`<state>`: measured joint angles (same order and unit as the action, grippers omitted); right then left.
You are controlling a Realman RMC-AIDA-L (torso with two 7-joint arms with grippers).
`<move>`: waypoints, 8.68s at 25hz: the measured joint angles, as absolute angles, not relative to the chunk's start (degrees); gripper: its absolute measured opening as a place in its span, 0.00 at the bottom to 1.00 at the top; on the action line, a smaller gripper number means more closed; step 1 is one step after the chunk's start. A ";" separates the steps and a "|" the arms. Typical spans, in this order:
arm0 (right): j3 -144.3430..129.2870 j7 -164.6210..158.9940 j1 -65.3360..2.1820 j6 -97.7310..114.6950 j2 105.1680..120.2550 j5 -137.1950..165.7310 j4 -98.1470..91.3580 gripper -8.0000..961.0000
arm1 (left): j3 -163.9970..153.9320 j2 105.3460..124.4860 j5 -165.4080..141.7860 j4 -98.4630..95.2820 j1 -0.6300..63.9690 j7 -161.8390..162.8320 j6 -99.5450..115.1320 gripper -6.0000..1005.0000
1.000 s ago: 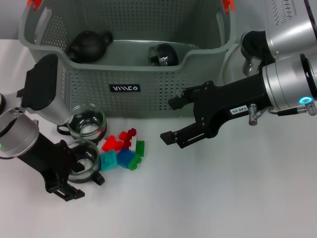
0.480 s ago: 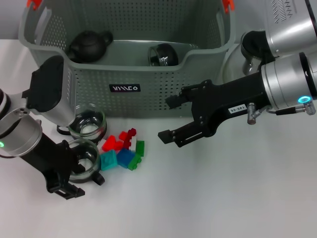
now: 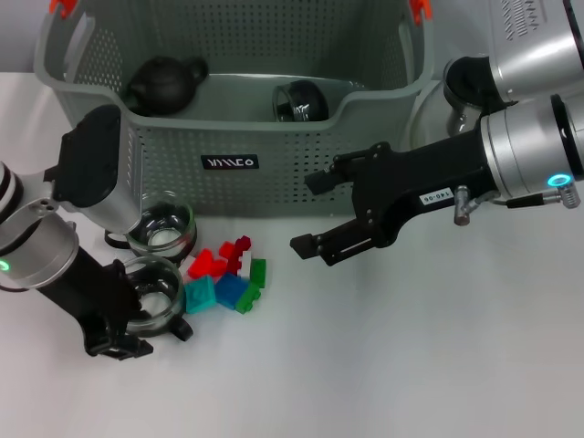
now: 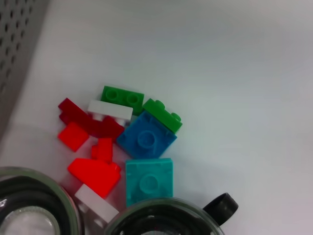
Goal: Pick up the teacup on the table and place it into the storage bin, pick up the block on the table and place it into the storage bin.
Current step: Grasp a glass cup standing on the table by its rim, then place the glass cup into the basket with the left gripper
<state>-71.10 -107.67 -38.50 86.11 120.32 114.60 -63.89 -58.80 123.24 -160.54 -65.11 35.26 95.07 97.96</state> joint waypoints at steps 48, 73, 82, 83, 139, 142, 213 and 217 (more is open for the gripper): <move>-71.10 -106.08 -38.22 86.08 120.14 113.20 -63.90 0.92 | -58.00 122.30 -160.58 -65.00 36.32 95.89 100.16 0.08; -70.48 -106.00 -38.58 86.03 120.15 112.50 -63.90 0.92 | -57.99 121.94 -161.85 -65.46 37.41 98.24 99.57 0.38; -70.37 -105.99 -38.82 85.98 120.15 112.49 -63.90 0.92 | -58.52 121.90 -162.20 -65.54 37.69 98.73 98.22 0.37; -70.35 -105.99 -38.85 85.97 120.15 112.49 -63.90 0.92 | -58.62 121.90 -162.37 -65.57 37.70 98.74 98.06 0.37; -68.99 -105.11 -38.84 86.36 119.99 111.52 -63.32 0.92 | -57.84 122.20 -159.00 -72.73 37.39 98.49 111.74 0.05; -68.73 -105.11 -38.67 86.76 119.84 111.52 -63.29 0.92 | -53.80 121.56 -155.39 -75.15 37.82 98.39 117.36 0.05; -63.21 -102.47 -38.48 97.32 115.02 116.52 -55.76 0.92 | -64.33 119.20 -148.52 -40.94 58.28 128.60 49.36 0.05; -63.15 -102.31 -38.50 97.28 115.11 116.55 -55.63 0.92 | -65.27 119.44 -148.54 -40.24 58.38 128.28 48.42 0.05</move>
